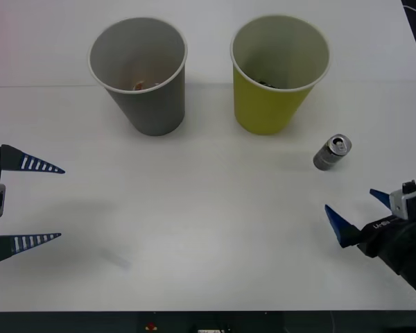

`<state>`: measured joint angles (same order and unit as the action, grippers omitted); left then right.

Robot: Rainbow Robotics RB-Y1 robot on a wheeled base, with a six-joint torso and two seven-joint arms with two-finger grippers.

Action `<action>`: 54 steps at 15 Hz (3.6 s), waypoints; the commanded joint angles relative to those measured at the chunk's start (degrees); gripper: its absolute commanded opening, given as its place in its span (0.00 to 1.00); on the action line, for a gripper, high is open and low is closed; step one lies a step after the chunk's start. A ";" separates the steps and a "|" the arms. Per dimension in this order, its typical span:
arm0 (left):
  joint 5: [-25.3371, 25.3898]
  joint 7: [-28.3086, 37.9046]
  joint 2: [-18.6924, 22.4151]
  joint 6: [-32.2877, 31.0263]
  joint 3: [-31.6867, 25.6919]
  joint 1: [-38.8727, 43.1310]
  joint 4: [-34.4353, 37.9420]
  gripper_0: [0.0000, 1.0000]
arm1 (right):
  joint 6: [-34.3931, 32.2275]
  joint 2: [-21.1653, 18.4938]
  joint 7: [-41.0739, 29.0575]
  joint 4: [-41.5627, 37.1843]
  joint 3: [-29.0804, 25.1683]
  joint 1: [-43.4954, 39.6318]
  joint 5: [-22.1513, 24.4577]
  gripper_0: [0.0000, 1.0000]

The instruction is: Put the can into the green bin and the plastic bottle into the gray bin

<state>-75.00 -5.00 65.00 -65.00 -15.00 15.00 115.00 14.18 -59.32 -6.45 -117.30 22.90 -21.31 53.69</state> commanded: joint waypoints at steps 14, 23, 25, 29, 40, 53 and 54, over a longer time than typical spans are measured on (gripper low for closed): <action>0.00 0.00 0.00 0.00 0.00 0.00 0.00 1.00 | 24.41 11.07 -36.80 28.97 26.14 27.20 32.88 1.00; 0.00 0.00 0.00 0.00 0.00 0.00 0.00 1.00 | 29.07 17.75 -39.08 38.81 26.14 33.08 34.81 1.00; 0.00 0.00 0.00 0.00 0.00 0.00 0.00 1.00 | 29.68 19.16 -39.34 41.27 26.14 34.58 34.81 1.00; 0.00 0.00 0.00 0.00 0.00 0.00 0.00 1.00 | 30.12 21.27 -39.96 45.05 26.14 37.13 35.08 1.00; 0.00 0.00 0.00 0.00 0.00 0.00 0.00 1.00 | 30.21 21.44 -39.70 45.40 26.05 38.45 35.08 0.20; 0.00 0.00 0.00 0.00 0.00 0.00 0.00 1.00 | 27.92 20.74 -39.61 46.28 25.17 38.45 39.38 0.00; 0.00 0.00 0.00 0.00 0.00 0.00 0.00 1.00 | 25.29 19.95 -39.70 45.66 23.85 38.36 41.49 0.00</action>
<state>-75.00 -5.00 65.00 -65.00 -15.00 15.00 115.00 41.24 -38.82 -46.10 -71.16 47.65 17.13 93.77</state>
